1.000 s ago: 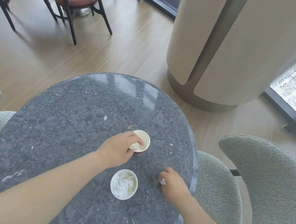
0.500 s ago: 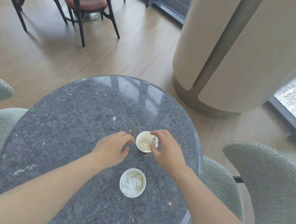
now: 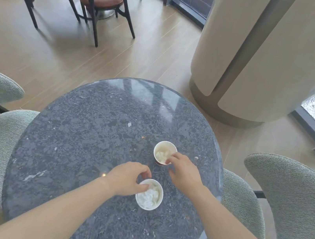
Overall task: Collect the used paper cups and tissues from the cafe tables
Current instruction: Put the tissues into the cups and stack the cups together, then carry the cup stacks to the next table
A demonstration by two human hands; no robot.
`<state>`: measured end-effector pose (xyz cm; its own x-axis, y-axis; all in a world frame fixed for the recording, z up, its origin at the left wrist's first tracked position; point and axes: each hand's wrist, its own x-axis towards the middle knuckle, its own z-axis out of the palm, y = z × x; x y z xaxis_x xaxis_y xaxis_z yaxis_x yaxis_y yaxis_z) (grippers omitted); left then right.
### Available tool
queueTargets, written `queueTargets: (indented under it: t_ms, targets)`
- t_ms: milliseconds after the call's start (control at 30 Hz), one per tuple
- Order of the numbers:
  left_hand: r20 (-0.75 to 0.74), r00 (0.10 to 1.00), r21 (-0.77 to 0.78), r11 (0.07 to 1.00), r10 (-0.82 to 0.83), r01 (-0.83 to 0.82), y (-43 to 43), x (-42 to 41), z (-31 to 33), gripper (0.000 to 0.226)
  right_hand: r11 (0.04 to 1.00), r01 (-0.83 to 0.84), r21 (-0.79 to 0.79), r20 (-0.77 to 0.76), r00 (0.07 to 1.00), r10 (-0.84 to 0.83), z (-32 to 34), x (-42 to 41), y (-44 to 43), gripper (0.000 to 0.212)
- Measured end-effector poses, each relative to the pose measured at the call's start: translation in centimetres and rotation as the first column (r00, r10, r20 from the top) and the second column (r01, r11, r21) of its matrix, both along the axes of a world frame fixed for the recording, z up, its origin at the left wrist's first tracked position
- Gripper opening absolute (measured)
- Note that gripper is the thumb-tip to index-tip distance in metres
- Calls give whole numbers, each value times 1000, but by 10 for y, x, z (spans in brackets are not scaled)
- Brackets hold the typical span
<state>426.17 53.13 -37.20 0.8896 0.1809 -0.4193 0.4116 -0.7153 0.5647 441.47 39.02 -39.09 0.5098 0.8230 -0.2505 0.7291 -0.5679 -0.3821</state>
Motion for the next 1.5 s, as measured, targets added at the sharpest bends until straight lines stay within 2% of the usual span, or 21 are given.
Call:
queueTargets:
  t_ms: [100, 333, 500, 667, 800, 967, 1067, 1233, 1333, 1500]
  targets:
    - [-3, 1000, 0, 1000, 5, -5, -1, -4, -4, 18, 997, 71, 11, -20, 997, -71, -2, -4, -1, 19]
    - [31, 994, -1, 995, 102, -102, -6, -9, -4, 15, 964, 219, 153, -71, 975, -210, 9, -32, -43, 18]
    - [78, 994, -6, 997, 83, -82, -14, 0, 12, 17, 908, 346, 237, -80, 938, -337, 22, -62, -75, 19]
    - [97, 994, -84, 996, 43, -35, -36, 8, 29, 20, 813, 483, 324, -58, 868, -493, 41, -94, -114, 14]
    - [115, 993, -159, 986, -25, 43, -70, 14, 52, 23, 710, 585, 392, -32, 780, -625, 61, -119, -159, 11]
    - [141, 979, -172, 969, -151, 174, -122, 12, 77, 21, 569, 693, 442, -99, 669, -737, 75, -158, -213, 13]
    - [141, 975, -212, 957, -171, 198, -159, 6, 88, 23, 501, 718, 483, -96, 612, -785, 76, -188, -247, 13]
    - [153, 943, -228, 918, -295, 324, -245, -14, 109, 28, 407, 768, 495, -87, 509, -856, 85, -245, -325, 15]
    - [152, 905, -251, 870, -397, 424, -314, -39, 122, 30, 297, 816, 497, -83, 385, -919, 96, -294, -382, 17]
    - [255, 784, -306, 722, -566, 621, -443, -113, 145, 15, 67, 837, 543, -15, 90, -996, 118, -405, -476, 12]
